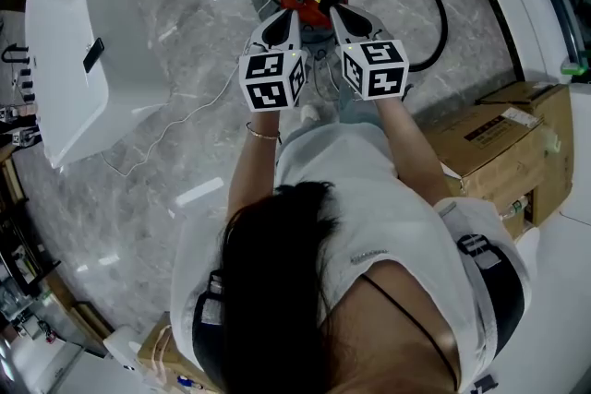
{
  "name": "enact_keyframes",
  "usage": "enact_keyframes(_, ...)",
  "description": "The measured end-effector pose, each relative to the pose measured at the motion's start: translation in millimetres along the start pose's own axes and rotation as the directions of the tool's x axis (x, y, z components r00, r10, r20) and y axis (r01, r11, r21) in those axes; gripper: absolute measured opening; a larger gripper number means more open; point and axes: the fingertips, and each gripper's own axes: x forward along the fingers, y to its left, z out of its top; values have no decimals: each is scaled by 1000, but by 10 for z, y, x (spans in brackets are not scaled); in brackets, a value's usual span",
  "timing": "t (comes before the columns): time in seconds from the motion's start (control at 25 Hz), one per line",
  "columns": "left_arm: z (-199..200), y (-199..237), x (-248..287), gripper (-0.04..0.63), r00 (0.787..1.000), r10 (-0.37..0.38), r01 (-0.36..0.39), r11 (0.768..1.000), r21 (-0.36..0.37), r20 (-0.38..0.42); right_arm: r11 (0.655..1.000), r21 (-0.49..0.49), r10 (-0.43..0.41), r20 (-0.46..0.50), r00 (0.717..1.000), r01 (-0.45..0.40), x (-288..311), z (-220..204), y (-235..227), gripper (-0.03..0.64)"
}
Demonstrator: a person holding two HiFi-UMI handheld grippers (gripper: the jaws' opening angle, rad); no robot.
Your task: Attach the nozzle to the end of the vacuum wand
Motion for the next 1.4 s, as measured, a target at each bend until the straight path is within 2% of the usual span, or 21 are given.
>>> enact_keyframes(0.48, 30, -77, -44, 3, 999, -25, 24, 999, 21, 21, 1000, -19, 4, -5, 1000, -4, 25, 4, 150, 15)
enact_keyframes(0.84, 20, -73, -116, 3, 999, -14, 13, 999, 34, 30, 1000, -25, 19, 19, 1000, -18, -27, 14, 246, 15)
enact_keyframes(1.4, -5, -237, -109, 3, 998, -39, 37, 999, 40, 55, 1000, -16, -9, 25, 1000, 10, -161, 5, 151, 15)
